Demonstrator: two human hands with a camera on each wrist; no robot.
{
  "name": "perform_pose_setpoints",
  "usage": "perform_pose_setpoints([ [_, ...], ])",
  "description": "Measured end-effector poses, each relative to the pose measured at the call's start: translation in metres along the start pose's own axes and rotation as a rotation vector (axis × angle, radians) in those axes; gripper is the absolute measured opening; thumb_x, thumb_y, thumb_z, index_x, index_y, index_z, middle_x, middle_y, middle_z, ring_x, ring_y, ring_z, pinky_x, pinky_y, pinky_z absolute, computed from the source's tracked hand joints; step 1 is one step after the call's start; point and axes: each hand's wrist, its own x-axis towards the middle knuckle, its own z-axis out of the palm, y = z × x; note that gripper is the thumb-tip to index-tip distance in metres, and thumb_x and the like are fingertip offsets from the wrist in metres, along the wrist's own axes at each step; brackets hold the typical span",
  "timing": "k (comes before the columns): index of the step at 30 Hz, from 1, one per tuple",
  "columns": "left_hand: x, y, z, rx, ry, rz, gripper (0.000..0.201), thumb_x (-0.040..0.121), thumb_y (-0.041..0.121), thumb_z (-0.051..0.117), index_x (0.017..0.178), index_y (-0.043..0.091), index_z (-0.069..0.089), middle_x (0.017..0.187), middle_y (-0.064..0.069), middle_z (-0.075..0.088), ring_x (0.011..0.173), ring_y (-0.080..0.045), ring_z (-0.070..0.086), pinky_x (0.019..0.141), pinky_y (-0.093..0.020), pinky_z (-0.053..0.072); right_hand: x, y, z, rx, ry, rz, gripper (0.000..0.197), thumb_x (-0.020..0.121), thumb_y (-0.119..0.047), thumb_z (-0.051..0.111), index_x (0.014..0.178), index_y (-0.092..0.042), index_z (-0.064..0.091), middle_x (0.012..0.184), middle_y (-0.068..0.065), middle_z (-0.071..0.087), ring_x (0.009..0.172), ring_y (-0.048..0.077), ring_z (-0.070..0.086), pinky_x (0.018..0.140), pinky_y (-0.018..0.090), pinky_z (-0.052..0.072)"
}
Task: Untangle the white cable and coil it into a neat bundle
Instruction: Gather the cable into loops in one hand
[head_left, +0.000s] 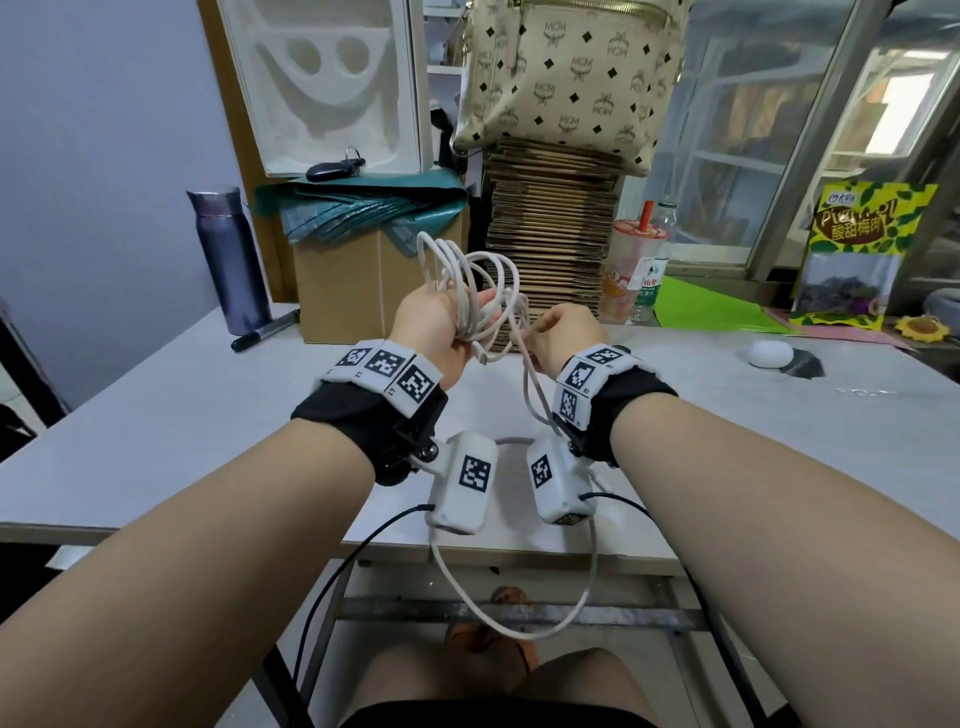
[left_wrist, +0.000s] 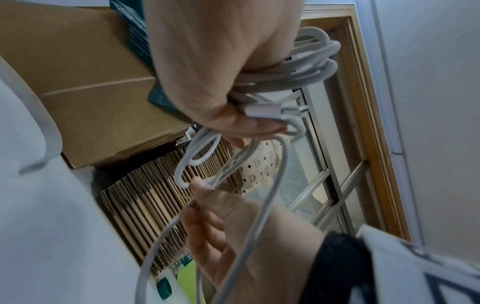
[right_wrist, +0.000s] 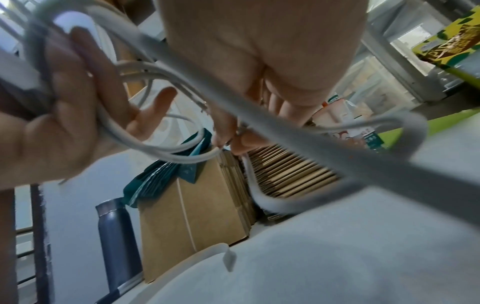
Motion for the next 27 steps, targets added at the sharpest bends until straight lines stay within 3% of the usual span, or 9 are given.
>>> perform_pose_setpoints([
  [2, 0.0, 0.001, 0.001, 0.039, -0.01, 0.03, 0.034, 0.101, 0.01, 0.034, 0.13, 0.007, 0.052, 0.053, -0.007, 0.069, 0.043, -0.013, 0.065, 0.062, -0.027, 0.057, 0.001, 0.006, -0.004, 0.18, -0.009, 0.062, 0.028, 0.08, -0.024, 0.074, 0.07, -0.016, 0.049, 0.077, 0.011, 0.069, 0.06, 0.022, 0.064, 0.075, 0.039, 0.059],
  [5, -0.004, 0.005, 0.003, -0.013, -0.122, 0.028, 0.034, 0.101, 0.011, 0.033, 0.13, 0.005, 0.05, 0.076, -0.015, 0.071, 0.034, -0.013, 0.058, 0.037, -0.015, 0.044, 0.0, 0.011, -0.011, 0.278, -0.021, 0.118, 0.025, 0.087, -0.016, 0.066, 0.068, -0.012, 0.051, 0.071, 0.013, 0.066, 0.054, 0.021, 0.062, 0.059, 0.029, 0.059],
  [8, -0.008, 0.018, 0.007, -0.052, -0.235, 0.03, 0.027, 0.101, 0.014, 0.033, 0.111, 0.004, 0.055, 0.064, -0.013, 0.068, 0.028, -0.009, 0.048, 0.03, -0.011, 0.032, 0.004, 0.022, -0.019, 0.306, -0.012, 0.207, 0.016, 0.094, -0.004, 0.051, 0.083, 0.001, 0.061, 0.061, 0.012, 0.064, 0.039, 0.017, 0.059, 0.036, 0.018, 0.047],
  [10, -0.009, 0.025, 0.008, -0.041, -0.311, 0.081, 0.03, 0.099, 0.017, 0.037, 0.083, 0.003, 0.059, 0.057, -0.007, 0.064, 0.028, -0.006, 0.041, 0.028, -0.012, 0.028, 0.006, 0.032, -0.026, 0.282, -0.008, 0.197, 0.014, 0.097, -0.01, 0.047, 0.084, -0.007, 0.053, 0.071, 0.008, 0.058, 0.043, 0.013, 0.059, 0.04, 0.021, 0.048],
  [14, -0.009, 0.041, 0.007, -0.109, -0.473, 0.098, 0.063, 0.098, 0.024, 0.033, 0.047, 0.005, 0.064, 0.059, 0.0, 0.042, 0.03, -0.005, 0.037, 0.027, -0.012, 0.024, -0.012, 0.046, -0.047, -0.302, 0.018, 0.094, 0.052, 0.097, -0.051, 0.034, 0.062, -0.012, 0.04, 0.068, 0.007, 0.045, 0.056, 0.018, 0.043, 0.053, 0.028, 0.035],
  [17, -0.01, 0.044, 0.01, -0.116, -0.432, 0.121, 0.051, 0.1, 0.027, 0.031, 0.062, 0.006, 0.058, 0.053, 0.001, 0.045, 0.029, -0.005, 0.036, 0.027, -0.012, 0.022, -0.014, 0.049, -0.057, -0.363, 0.012, 0.1, 0.041, 0.099, -0.044, 0.038, 0.103, -0.009, 0.058, 0.097, 0.013, 0.055, 0.09, 0.027, 0.059, 0.075, 0.031, 0.046],
  [20, -0.01, 0.038, 0.013, -0.096, -0.322, 0.139, 0.035, 0.1, 0.023, 0.031, 0.073, 0.009, 0.047, 0.042, 0.0, 0.051, 0.028, -0.007, 0.036, 0.027, -0.011, 0.025, -0.001, 0.054, -0.046, 0.091, -0.1, 0.238, 0.041, 0.093, -0.019, 0.053, 0.13, -0.002, 0.048, 0.129, 0.015, 0.054, 0.105, 0.028, 0.06, 0.082, 0.031, 0.055],
  [24, -0.008, 0.028, 0.012, -0.077, -0.258, 0.1, 0.035, 0.101, 0.024, 0.032, 0.071, 0.012, 0.046, 0.04, 0.0, 0.053, 0.027, -0.007, 0.037, 0.027, -0.011, 0.026, 0.004, 0.033, -0.027, 0.383, -0.085, 0.18, 0.061, 0.084, 0.005, 0.061, 0.137, -0.014, 0.037, 0.108, 0.019, 0.056, 0.066, 0.02, 0.058, 0.049, 0.025, 0.052],
  [27, -0.009, 0.021, 0.012, -0.045, -0.222, 0.102, 0.04, 0.101, 0.024, 0.032, 0.065, 0.013, 0.047, 0.04, 0.0, 0.054, 0.026, -0.007, 0.039, 0.028, -0.01, 0.027, -0.006, 0.009, -0.019, 0.326, -0.211, -0.008, 0.047, 0.081, 0.003, 0.066, 0.121, -0.017, 0.051, 0.108, 0.013, 0.06, 0.057, 0.019, 0.06, 0.046, 0.021, 0.054],
])
